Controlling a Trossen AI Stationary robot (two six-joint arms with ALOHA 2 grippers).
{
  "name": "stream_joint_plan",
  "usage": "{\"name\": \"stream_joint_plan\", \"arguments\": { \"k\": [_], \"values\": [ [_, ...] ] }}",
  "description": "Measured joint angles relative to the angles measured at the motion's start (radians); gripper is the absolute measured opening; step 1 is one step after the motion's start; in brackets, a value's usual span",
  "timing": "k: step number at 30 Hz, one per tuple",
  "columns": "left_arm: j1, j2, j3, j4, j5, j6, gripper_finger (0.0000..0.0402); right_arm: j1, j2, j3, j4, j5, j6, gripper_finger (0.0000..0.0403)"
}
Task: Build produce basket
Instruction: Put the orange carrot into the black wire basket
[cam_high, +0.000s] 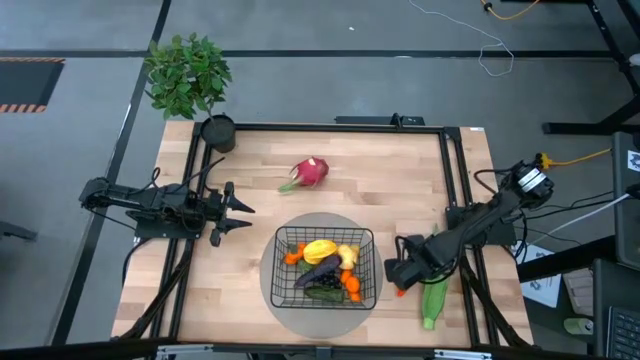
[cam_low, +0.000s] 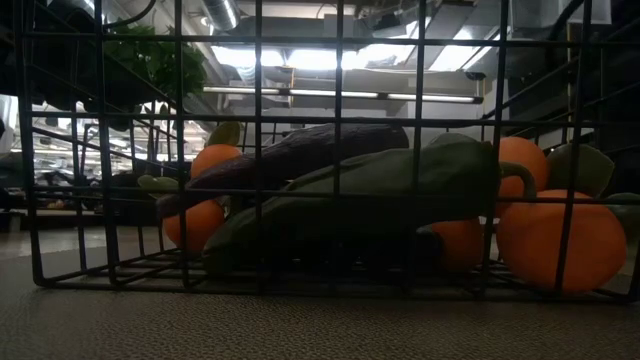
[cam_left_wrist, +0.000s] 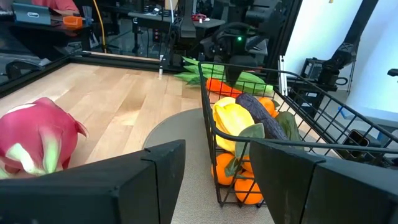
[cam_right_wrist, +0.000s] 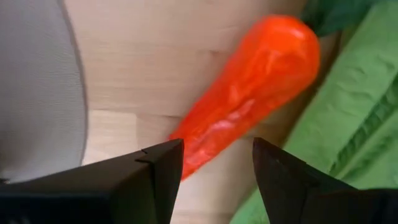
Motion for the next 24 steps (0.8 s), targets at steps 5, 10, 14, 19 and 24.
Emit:
{"name": "stream_joint_plan", "arguments": {
  "k": [5, 10, 14, 19, 24],
  "values": [
    [0.0, 0.0, 0.0, 0.0, 0.0, 0.0, 0.017, 0.0, 0.018, 0.0, -0.041, -0.016, 0.013, 0.018],
    [0.0, 0.0, 0.0, 0.0, 0.0, 0.0, 0.017, -0.002, 0.051, 0.001, -0.088, -0.016, 0.013, 0.018],
    [0.0, 0.0, 0.0, 0.0, 0.0, 0.0, 0.017, -0.006, 0.083, 0.001, -0.087, -0.01, -0.009, 0.018],
    [0.0, 0.0, 0.0, 0.0, 0.0, 0.0, 0.017, -0.032, 0.113, 0.001, -0.087, 0.04, -0.151, 0.018],
    [0.0, 0.0, 0.0, 0.0, 0.0, 0.0, 0.017, -0.077, 0.143, 0.0, -0.073, 0.081, -0.267, 0.018]
  ]
}}
